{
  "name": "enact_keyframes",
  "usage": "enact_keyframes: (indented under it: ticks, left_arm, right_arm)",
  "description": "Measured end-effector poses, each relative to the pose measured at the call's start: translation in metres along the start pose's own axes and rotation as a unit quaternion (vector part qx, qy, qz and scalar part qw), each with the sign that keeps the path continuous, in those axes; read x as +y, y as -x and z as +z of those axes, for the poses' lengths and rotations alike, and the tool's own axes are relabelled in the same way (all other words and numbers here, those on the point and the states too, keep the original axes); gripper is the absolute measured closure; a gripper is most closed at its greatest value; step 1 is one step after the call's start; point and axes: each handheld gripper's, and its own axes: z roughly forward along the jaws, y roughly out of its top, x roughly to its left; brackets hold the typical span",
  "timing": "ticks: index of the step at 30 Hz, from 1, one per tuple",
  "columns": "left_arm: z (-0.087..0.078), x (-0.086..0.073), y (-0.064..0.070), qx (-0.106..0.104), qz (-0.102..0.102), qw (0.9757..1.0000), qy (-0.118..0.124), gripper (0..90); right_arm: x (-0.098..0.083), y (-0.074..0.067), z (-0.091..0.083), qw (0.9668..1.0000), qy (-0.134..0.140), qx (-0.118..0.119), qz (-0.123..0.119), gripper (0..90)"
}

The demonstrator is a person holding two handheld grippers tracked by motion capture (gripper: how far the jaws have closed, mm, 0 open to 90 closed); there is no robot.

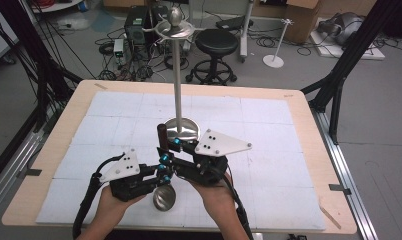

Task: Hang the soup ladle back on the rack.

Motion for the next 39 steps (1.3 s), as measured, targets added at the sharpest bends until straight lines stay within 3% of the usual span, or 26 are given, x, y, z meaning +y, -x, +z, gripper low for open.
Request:
enact_keyframes:
  ticks: [2, 3, 7, 9, 12, 18, 20, 24, 32, 39]
  left_arm:
    - [-0.001, 0.000, -0.004, -0.028, -0.022, 0.9993, 0.009, 80.4]
    - [-0.003, 0.000, -0.006, -0.037, -0.031, 0.9987, 0.013, 73.5]
    - [-0.012, -0.002, -0.011, -0.051, -0.036, 0.9977, 0.025, 52.3]
    - [-0.019, -0.005, -0.014, -0.060, -0.032, 0.9972, 0.031, 46.5]
    - [-0.031, -0.010, -0.019, -0.057, -0.025, 0.9969, 0.049, 37.2]
    - [-0.060, -0.015, -0.032, -0.029, -0.021, 0.9957, 0.085, 32.2]
    - [-0.069, -0.018, -0.035, -0.011, -0.021, 0.9956, 0.091, 30.8]
    - [-0.079, -0.024, -0.039, 0.004, -0.020, 0.9950, 0.097, 28.5]
    - [-0.090, -0.034, -0.044, 0.026, -0.019, 0.9941, 0.103, 23.5]
    - [-0.098, -0.039, -0.052, 0.041, -0.022, 0.9939, 0.100, 23.1]
  right_arm:
    - [0.001, 0.001, 0.000, 0.9999, -0.004, 0.011, 0.003, 73.0]
    - [0.002, 0.003, 0.000, 0.9998, -0.007, 0.017, 0.004, 73.1]
    - [0.003, 0.011, 0.000, 0.9990, -0.010, 0.043, 0.009, 73.2]
    - [0.004, 0.015, 0.000, 0.9987, -0.008, 0.049, 0.010, 73.2]
    - [0.008, 0.022, 0.000, 0.9979, -0.006, 0.064, 0.010, 73.2]
    - [0.018, 0.035, 0.005, 0.9945, 0.000, 0.105, 0.008, 73.2]
    - [0.022, 0.040, 0.008, 0.9936, 0.000, 0.113, 0.007, 73.2]
    - [0.030, 0.049, 0.016, 0.9913, -0.001, 0.131, 0.009, 73.2]
    - [0.052, 0.062, 0.034, 0.9902, -0.009, 0.139, 0.007, 73.2]
    - [0.074, 0.075, 0.042, 0.9914, -0.003, 0.130, 0.010, 73.2]
